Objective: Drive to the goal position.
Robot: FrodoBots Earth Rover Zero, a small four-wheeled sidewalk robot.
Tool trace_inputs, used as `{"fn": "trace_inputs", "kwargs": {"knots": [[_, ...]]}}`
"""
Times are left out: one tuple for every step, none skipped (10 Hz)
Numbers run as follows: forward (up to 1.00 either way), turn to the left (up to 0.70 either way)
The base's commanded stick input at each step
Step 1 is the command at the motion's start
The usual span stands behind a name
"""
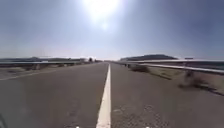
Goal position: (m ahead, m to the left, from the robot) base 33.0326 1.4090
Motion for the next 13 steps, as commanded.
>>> {"fn": "trace_inputs", "kwargs": {"knots": [[0.70,0.00],[0.70,0.00],[0.70,0.00],[0.70,0.00],[0.70,0.00],[0.70,0.00],[0.70,0.00],[0.70,0.00],[0.70,0.00],[0.70,0.00],[0.70,0.00],[0.70,0.00],[0.70,0.00]]}}
